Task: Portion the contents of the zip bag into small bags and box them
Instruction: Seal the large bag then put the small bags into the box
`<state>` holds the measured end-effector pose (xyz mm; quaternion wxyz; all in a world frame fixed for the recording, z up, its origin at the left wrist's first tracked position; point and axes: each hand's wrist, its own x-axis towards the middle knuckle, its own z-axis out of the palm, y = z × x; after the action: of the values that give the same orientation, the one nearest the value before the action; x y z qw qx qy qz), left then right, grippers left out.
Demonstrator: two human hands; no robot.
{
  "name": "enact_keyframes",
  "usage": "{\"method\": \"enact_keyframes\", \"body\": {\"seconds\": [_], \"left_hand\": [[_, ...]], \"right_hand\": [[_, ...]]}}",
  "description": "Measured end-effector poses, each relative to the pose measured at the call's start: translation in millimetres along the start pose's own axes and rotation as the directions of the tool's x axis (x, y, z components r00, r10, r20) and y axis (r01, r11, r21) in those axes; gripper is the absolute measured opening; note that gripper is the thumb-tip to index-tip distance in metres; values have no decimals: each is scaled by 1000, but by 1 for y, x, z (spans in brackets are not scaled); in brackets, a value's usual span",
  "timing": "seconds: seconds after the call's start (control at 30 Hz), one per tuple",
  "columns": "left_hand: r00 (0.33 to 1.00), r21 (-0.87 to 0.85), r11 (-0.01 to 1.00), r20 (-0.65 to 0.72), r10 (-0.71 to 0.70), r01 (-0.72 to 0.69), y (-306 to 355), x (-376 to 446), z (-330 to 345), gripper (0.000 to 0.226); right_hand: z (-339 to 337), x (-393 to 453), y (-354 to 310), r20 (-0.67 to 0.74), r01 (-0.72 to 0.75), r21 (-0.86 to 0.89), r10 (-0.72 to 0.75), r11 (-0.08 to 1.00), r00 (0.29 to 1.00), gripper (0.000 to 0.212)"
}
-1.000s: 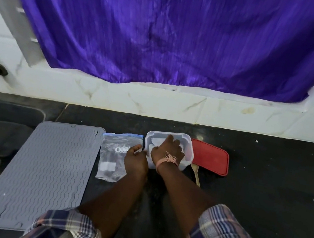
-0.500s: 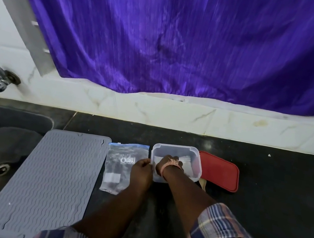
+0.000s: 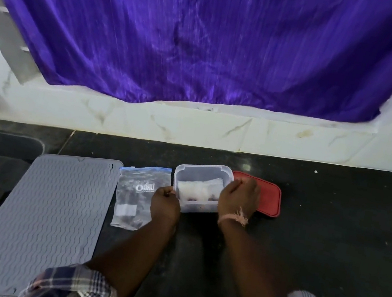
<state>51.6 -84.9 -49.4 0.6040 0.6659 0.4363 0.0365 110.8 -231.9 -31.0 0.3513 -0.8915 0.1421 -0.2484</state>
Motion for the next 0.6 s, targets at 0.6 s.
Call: {"method": "enact_keyframes", "body": {"seconds": [0.6], "left_hand": [[999,-260,965,6,-40,40,-2,-29,5,30]], "right_hand": [[-23,39,74,624,326,-551,120,769,772,56]]}}
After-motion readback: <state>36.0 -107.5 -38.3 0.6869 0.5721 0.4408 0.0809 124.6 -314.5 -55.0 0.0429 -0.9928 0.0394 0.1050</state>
